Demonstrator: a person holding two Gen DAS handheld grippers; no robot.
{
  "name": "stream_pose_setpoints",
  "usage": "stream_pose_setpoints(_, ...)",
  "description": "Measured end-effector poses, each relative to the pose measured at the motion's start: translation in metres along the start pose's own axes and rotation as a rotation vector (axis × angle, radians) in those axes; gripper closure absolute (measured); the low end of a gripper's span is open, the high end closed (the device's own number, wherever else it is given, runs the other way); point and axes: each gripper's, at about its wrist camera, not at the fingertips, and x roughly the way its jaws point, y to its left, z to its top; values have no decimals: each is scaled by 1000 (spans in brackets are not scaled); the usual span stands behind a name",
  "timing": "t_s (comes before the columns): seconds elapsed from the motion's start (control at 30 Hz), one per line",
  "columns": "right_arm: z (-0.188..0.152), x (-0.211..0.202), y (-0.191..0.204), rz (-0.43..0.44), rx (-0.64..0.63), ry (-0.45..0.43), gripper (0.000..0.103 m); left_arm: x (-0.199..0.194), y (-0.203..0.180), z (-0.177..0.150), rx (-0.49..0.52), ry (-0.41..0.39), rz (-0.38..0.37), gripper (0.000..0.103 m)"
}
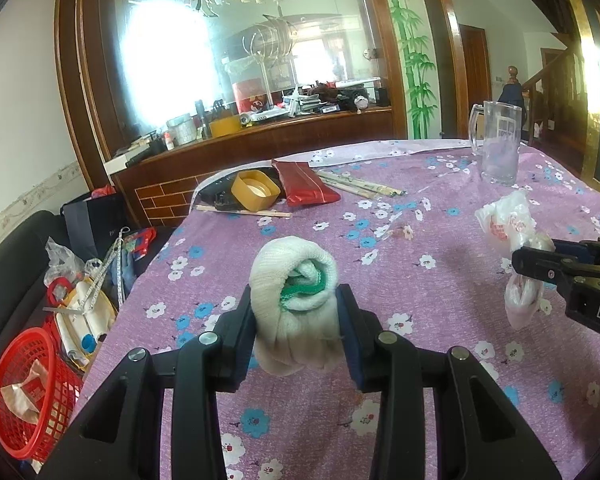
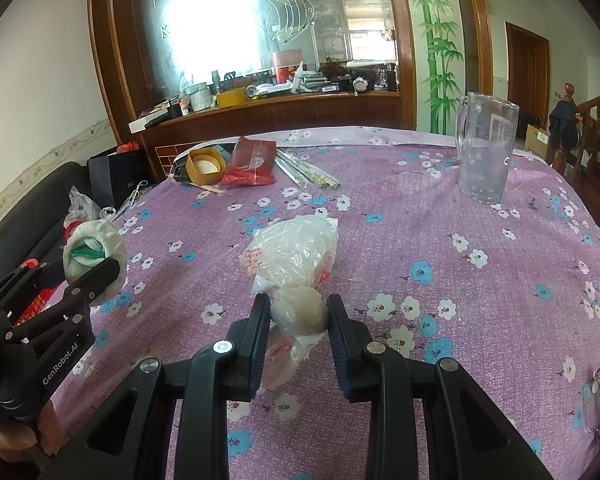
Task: Collect trash
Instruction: 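Lift the plastic bag with the right tool while the left tool lifts the rolled cloth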
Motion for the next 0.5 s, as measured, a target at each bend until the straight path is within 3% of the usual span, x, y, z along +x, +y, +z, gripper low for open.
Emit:
stream_pose_setpoints(0.3,11,-19,17,9,37,7,72,-31,22,9,-43,22,-52,66)
stream_pose_setpoints(0.5,13,-34,62,112,36,35,71,-74,86,-2,-123,22,-46,66)
